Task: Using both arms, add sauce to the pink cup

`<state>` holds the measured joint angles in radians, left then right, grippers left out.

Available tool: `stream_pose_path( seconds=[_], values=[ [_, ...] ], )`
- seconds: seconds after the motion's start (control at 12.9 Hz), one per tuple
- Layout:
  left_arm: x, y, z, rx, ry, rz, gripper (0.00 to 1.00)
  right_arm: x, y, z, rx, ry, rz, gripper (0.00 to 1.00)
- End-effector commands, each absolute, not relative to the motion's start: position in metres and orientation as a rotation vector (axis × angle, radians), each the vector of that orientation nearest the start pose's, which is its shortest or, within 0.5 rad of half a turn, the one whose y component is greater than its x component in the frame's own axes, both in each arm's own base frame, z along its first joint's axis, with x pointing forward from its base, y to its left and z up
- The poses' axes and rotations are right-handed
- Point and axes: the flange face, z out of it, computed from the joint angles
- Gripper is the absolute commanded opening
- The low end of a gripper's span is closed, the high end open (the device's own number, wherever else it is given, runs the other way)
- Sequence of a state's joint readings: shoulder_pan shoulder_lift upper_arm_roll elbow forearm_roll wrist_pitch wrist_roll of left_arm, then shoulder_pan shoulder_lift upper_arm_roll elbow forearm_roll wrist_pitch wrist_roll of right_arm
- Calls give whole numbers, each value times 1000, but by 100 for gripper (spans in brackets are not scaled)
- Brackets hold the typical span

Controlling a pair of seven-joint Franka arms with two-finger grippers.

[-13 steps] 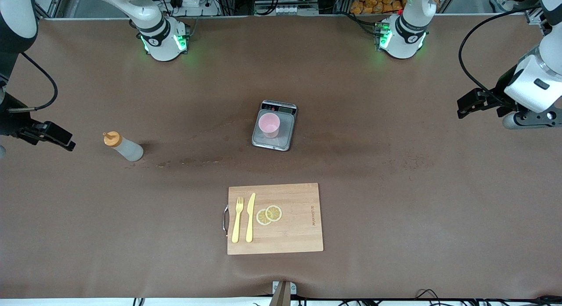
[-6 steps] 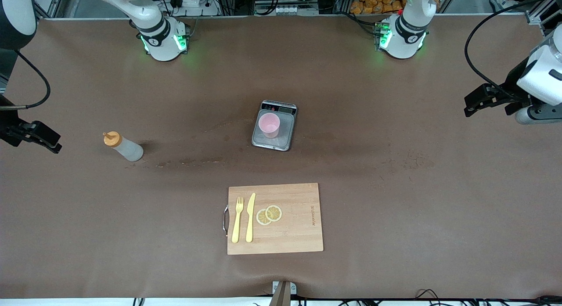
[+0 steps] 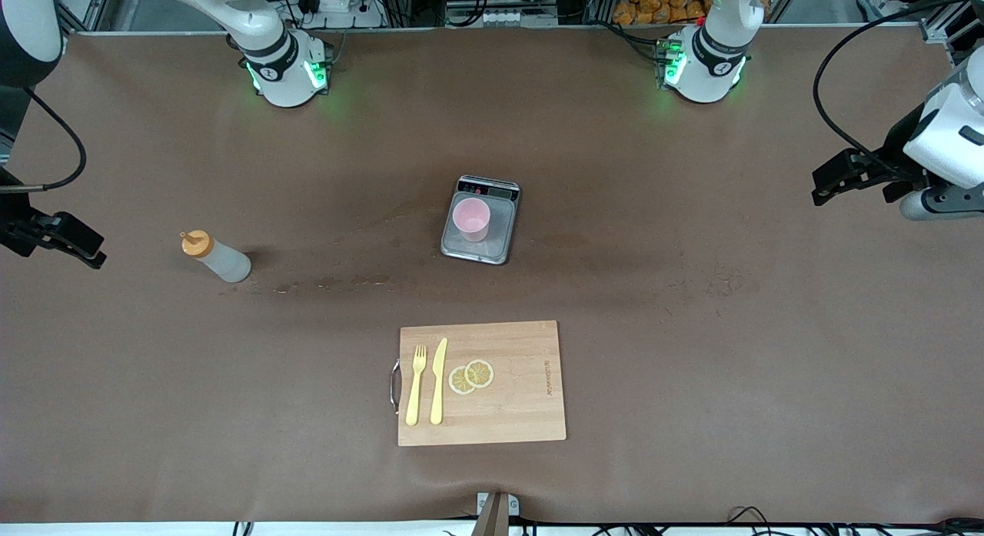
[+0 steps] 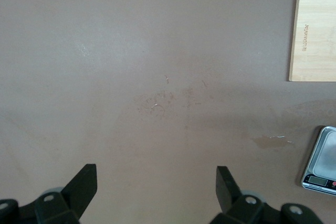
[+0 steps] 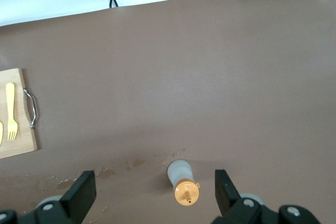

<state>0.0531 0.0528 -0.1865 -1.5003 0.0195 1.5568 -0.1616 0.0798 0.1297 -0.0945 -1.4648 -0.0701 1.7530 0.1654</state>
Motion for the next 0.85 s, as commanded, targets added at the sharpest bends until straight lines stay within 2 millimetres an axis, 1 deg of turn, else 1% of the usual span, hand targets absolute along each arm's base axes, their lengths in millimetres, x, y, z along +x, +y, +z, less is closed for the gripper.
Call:
stream_pose_path(
  seconds=[0.0,0.16,0.78],
  values=[
    [564,-67,630,-3134,-40,2,100,615,-15,622,-3209,262,-279,100],
    [565,-68,629,-3136,-37,2,100,616,-13,625,-3210,256,-302,100],
    [563,-64,632,-3139,-49,-2,100,616,-17,624,-3204,266,-300,100]
  ],
)
